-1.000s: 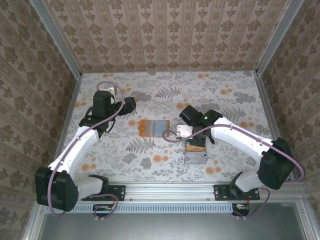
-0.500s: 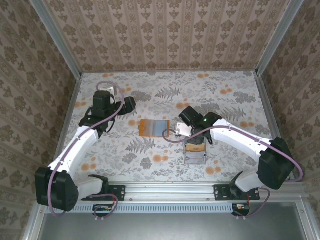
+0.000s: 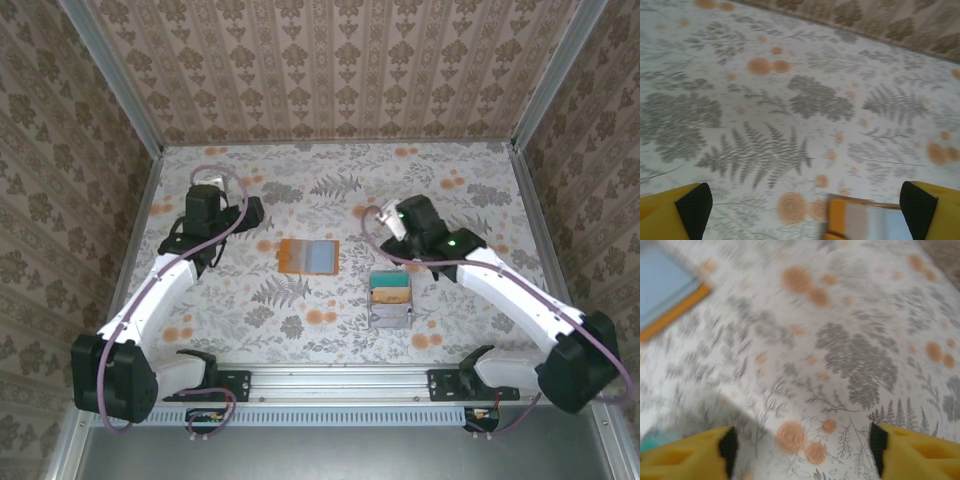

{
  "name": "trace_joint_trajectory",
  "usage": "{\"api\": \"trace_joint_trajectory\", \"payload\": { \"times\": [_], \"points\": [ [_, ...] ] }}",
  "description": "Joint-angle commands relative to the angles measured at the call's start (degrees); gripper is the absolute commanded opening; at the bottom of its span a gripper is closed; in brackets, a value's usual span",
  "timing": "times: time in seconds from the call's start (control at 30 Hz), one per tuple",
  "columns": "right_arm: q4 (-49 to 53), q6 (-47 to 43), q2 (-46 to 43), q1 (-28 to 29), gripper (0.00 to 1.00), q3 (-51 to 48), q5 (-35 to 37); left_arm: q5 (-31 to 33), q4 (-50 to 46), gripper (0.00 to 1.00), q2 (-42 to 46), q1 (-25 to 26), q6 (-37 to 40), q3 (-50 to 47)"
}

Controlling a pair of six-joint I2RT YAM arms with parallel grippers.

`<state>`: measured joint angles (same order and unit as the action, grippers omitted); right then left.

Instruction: Take the credit cards out of the card holder

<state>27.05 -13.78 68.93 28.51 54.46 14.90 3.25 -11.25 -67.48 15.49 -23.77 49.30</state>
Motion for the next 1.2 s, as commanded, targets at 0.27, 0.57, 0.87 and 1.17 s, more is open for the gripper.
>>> {"api": "trace_joint_trajectory", "payload": {
  "times": [0.27,0.57,0.87,1.17],
  "points": [
    [-30.03,24.49,-0.94,-12.03,1.00,-16.00,12.19,17.59,8.75,1.00,-0.84,-7.86,11.81,-11.33],
    [-43.63,20.95,13.06,-19.34,1.00,-16.02,15.63,11.85,26.26,1.00,-10.29,-15.66,15.73,-16.77],
    [-60.85,19.96,16.67,-25.94,1.00,-23.75,4.08,2.15,44.19,1.00,-17.16,-16.45,22.24,-19.05],
    [-77.70,16.71,18.94,-27.14,1.00,-31.87,-7.01,-5.38,60.74,1.00,-20.61,-15.67,26.30,-26.21]
  ]
}}
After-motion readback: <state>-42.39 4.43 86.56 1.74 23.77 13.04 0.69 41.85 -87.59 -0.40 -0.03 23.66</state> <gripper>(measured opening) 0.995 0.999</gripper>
